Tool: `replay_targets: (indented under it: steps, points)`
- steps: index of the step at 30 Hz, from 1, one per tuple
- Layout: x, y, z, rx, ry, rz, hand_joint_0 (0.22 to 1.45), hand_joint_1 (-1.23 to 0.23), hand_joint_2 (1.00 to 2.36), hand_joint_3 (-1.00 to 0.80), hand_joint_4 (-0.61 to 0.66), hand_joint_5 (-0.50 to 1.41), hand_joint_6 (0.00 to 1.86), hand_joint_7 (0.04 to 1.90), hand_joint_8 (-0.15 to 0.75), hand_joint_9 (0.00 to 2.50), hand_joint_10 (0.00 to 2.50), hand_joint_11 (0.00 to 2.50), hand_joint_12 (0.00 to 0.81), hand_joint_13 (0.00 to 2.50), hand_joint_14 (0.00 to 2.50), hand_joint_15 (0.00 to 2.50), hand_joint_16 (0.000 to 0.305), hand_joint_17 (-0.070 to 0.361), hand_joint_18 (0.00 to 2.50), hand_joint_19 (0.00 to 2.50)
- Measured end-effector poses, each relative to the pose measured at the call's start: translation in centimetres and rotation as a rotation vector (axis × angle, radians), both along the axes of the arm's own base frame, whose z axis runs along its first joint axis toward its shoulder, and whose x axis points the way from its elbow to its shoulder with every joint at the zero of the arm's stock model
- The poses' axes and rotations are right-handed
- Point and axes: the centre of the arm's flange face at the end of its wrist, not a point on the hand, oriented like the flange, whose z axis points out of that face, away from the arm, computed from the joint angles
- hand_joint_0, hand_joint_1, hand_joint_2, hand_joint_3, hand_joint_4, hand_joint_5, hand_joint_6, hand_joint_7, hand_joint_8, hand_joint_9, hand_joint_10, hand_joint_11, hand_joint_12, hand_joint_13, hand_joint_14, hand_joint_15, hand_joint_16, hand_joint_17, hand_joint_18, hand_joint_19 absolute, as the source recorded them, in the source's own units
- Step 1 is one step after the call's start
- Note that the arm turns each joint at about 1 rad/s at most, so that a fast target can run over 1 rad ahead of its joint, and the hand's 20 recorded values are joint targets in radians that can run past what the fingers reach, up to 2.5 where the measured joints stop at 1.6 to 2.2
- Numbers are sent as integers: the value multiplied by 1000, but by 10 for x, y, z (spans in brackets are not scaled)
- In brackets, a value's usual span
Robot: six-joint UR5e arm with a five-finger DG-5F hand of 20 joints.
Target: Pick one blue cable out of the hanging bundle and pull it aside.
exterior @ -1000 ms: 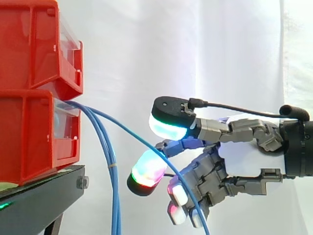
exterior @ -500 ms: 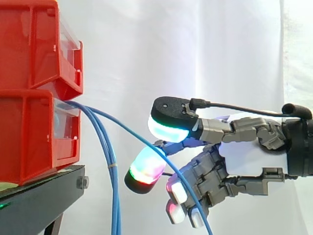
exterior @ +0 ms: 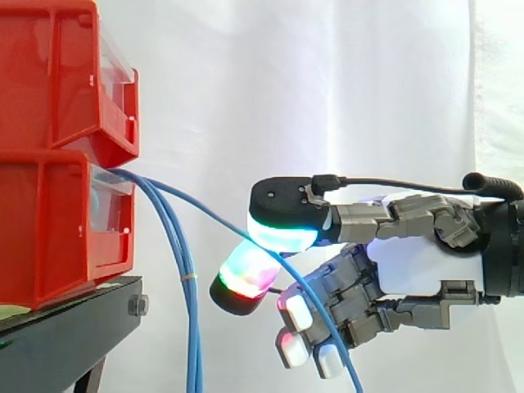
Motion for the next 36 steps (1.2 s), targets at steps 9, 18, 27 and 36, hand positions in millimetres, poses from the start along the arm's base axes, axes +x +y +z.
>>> replay_targets:
  steps: [9,18,27,36]
  points:
    - [0,2,0,6,2,2,627,-793,1026,-10,-75,-151,950,1096,320,1151,22,834,368,1025,27,742,51,114,893,828]
    - [-3,7,-2,74,4,29,655,-798,1026,90,-141,-137,959,1253,307,1193,23,818,369,1054,27,749,51,114,925,820]
    - [-11,22,-9,269,32,90,666,-786,1022,132,-166,-127,967,1259,324,1257,22,829,378,1080,26,746,52,117,944,814]
    - [-11,25,-9,385,-4,89,667,-785,1021,132,-161,-125,965,1268,336,1277,23,851,386,1094,24,746,52,117,959,807]
